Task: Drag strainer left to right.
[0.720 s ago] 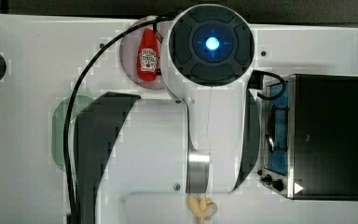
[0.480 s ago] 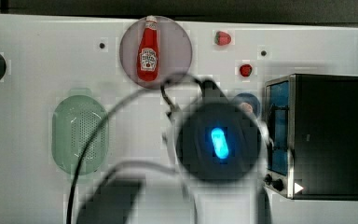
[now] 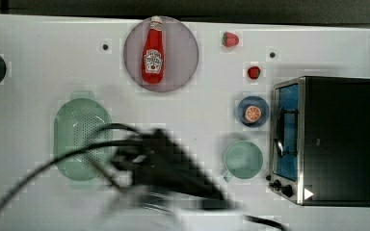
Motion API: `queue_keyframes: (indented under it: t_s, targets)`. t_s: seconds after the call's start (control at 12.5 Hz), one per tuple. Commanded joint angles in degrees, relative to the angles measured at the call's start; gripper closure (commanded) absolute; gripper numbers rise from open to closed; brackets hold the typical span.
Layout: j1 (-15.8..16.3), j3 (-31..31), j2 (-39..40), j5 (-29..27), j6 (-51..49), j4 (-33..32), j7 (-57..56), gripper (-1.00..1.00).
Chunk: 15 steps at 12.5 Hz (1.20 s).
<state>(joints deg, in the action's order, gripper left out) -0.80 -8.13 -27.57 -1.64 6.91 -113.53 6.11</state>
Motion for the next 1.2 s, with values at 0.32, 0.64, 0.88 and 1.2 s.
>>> queue_keyframes:
  t_s: [0.32,0.64,0.88,1.2]
  targets:
    - [3.2,-19.3,18.0,-0.8,5.4,-3.6,25.8,-1.0]
    - [3.2,-26.4,29.1,-0.8,18.6,-4.2,49.5,-1.0]
    - [3.4,-27.5,36.6,0.5,25.3,-5.2,64.5,-1.0]
    - [3.5,-27.3,46.4,4.1,34.1,-6.7,74.0,-1.0]
